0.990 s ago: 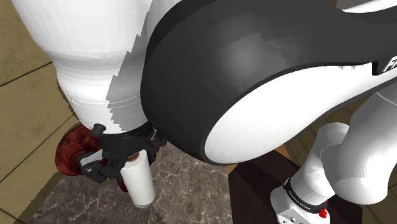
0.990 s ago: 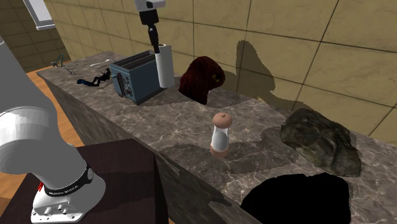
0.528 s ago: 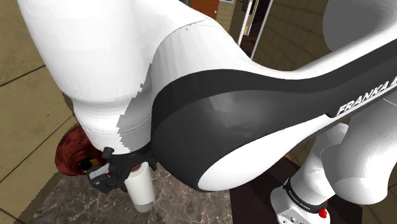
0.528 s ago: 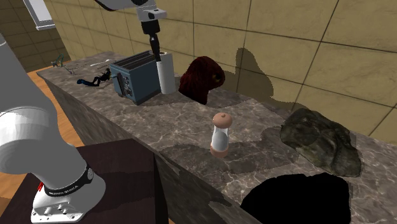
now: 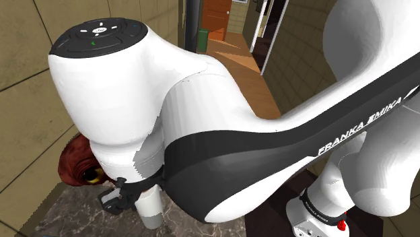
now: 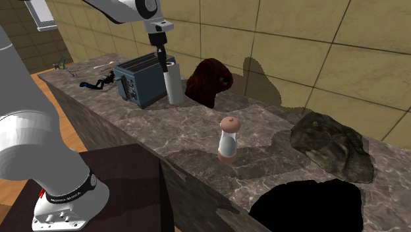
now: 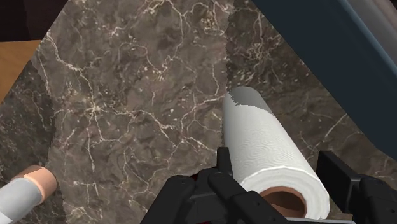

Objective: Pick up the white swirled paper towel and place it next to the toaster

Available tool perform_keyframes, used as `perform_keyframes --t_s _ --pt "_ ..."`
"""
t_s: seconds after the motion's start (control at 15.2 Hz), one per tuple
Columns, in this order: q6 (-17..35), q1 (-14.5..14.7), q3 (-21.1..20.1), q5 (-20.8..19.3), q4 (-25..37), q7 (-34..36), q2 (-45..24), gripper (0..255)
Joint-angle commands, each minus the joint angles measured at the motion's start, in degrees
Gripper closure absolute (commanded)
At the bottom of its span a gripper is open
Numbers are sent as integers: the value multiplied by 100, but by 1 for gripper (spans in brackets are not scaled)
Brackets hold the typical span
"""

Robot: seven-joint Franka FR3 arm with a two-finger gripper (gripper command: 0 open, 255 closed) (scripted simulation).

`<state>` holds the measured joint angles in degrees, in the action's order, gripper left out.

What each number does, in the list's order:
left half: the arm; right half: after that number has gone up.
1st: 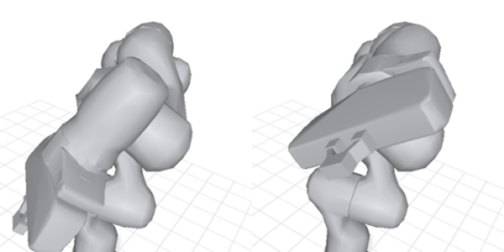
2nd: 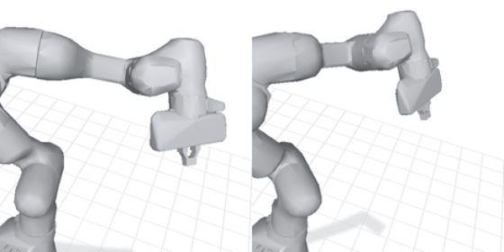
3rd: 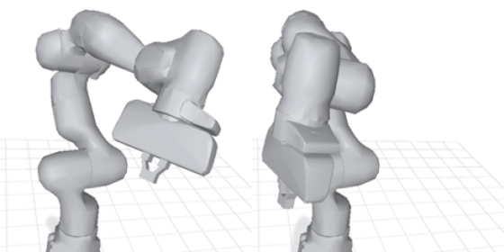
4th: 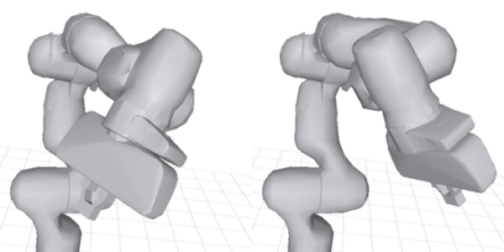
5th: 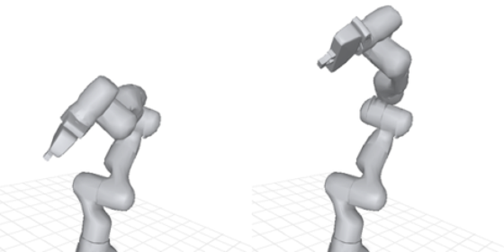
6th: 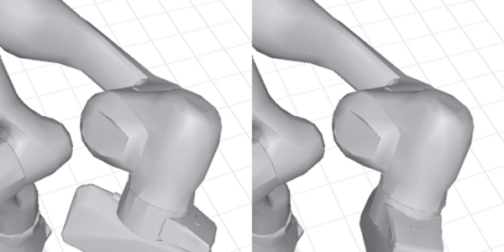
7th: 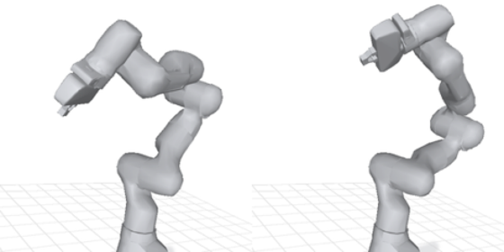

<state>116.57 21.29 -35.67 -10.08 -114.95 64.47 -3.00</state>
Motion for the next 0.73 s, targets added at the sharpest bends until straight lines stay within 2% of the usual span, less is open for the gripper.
perform_keyframes --t_s 0.0,0.53,0.59,0.66 --pt "130 8 -1 -51 -85 52 -58 255" --pt "130 8 -1 -51 -85 52 -58 255" --pt "130 8 -1 -51 -85 52 -59 0" --pt "130 8 -1 -51 -85 52 -59 0"
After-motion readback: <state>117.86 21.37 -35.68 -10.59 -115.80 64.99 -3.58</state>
